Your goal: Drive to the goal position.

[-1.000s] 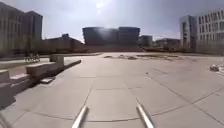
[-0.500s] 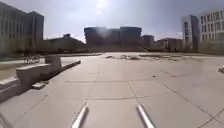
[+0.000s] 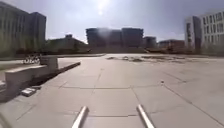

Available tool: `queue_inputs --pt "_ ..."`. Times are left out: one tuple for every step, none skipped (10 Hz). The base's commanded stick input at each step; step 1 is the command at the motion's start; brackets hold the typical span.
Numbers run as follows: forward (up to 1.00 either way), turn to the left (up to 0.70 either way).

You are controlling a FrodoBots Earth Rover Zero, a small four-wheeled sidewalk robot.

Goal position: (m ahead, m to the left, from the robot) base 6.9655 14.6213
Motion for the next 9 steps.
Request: queue_inputs --pt "0.70 0.00" --pt "0.70 0.00" --pt "0.70 0.00" --pt "0.70 0.00" --pt "0.70 0.00" --pt "0.70 0.00" --pt "0.70 0.00" --pt "0.70 0.00" --pt "0.70 0.00"
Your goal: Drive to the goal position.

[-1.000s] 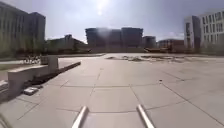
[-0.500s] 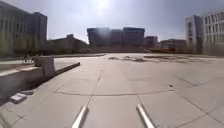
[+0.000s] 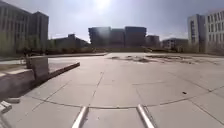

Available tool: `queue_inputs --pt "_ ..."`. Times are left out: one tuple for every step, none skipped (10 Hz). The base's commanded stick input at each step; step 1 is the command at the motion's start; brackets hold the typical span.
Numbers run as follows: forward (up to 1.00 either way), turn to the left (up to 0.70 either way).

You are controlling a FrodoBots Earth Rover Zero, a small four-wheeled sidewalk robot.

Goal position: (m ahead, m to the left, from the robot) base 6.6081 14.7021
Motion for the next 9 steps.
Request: queue_inputs --pt "0.70 0.00" --pt "0.70 0.00" --pt "0.70 0.00" --pt "0.70 0.00" --pt "0.70 0.00" --pt "0.70 0.00" --pt "0.70 0.00" --pt "0.70 0.00" --pt "0.70 0.00"
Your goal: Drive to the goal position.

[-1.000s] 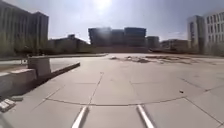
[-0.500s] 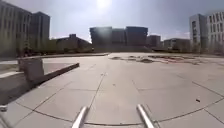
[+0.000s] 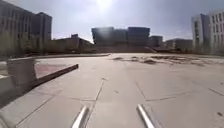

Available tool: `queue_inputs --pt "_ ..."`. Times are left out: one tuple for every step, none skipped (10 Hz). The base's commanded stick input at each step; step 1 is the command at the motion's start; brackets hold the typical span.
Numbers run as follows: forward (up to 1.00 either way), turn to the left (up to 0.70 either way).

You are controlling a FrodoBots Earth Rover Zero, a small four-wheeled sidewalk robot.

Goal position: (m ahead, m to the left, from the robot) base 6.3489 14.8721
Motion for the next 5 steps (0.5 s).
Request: queue_inputs --pt "0.70 0.00" --pt "0.70 0.00" --pt "0.70 0.00" --pt "0.70 0.00" --pt "0.70 0.00"
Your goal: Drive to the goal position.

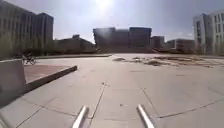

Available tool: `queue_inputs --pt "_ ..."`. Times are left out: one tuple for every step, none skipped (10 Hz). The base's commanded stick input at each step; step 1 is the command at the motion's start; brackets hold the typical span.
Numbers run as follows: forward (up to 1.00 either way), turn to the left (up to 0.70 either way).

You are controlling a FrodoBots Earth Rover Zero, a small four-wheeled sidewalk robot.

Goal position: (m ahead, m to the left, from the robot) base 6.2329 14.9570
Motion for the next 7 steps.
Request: queue_inputs --pt "0.70 0.00" --pt "0.70 0.00" --pt "0.70 0.00" --pt "0.70 0.00" --pt "0.70 0.00" --pt "0.70 0.00" --pt "0.70 0.00"
